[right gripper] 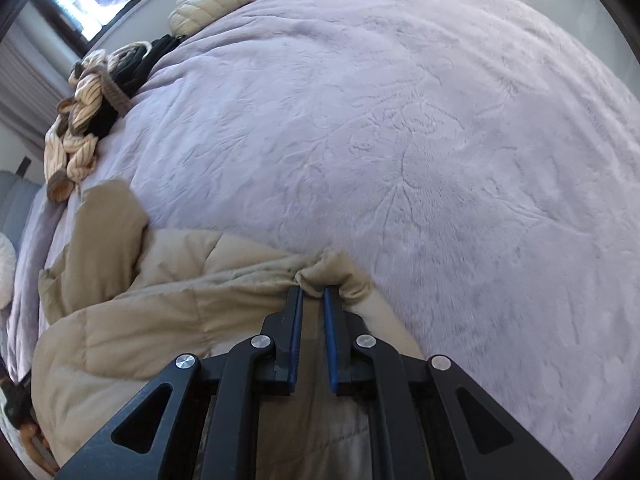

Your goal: Fold large clothes

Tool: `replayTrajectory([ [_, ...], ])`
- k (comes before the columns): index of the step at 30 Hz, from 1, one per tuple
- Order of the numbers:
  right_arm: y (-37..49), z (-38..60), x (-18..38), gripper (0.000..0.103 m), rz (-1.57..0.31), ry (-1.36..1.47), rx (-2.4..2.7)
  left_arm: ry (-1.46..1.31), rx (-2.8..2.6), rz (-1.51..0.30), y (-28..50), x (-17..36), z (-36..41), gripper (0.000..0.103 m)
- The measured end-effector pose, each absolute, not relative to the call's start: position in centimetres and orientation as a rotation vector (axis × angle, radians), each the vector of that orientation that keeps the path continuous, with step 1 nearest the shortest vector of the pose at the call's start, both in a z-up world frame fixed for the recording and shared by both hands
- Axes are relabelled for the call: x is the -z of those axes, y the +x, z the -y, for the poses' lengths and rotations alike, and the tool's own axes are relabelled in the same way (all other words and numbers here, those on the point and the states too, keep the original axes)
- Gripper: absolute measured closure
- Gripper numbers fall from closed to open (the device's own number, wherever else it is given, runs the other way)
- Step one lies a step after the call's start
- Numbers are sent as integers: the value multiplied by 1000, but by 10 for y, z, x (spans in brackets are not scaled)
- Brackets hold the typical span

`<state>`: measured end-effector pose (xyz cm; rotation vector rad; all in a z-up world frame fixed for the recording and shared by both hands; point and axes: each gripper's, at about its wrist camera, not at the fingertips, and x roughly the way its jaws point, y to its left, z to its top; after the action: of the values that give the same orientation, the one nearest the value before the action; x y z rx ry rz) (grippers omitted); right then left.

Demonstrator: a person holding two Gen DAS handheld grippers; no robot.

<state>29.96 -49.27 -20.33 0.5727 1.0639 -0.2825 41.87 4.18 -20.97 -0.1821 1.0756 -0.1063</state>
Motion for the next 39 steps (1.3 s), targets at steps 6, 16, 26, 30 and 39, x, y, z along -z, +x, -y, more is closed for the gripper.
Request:
replayTrajectory([
  [6, 303, 489, 205, 96, -1055, 541, 301, -153, 81, -1068, 423, 213, -37, 73],
  [16, 292, 470, 159, 91, -1045, 432, 339, -122, 68, -1062, 409, 160, -65, 73],
  [26, 233, 440, 116, 90, -992, 529, 244, -156, 104, -1150, 318, 148, -73, 72],
  [30, 200, 421, 114, 87, -1018, 585, 191, -176, 97, -1188, 281, 152, -73, 72],
  [39, 136, 385, 127, 51, -1085, 684, 132, -218, 99, -1235, 224, 156, -73, 13],
])
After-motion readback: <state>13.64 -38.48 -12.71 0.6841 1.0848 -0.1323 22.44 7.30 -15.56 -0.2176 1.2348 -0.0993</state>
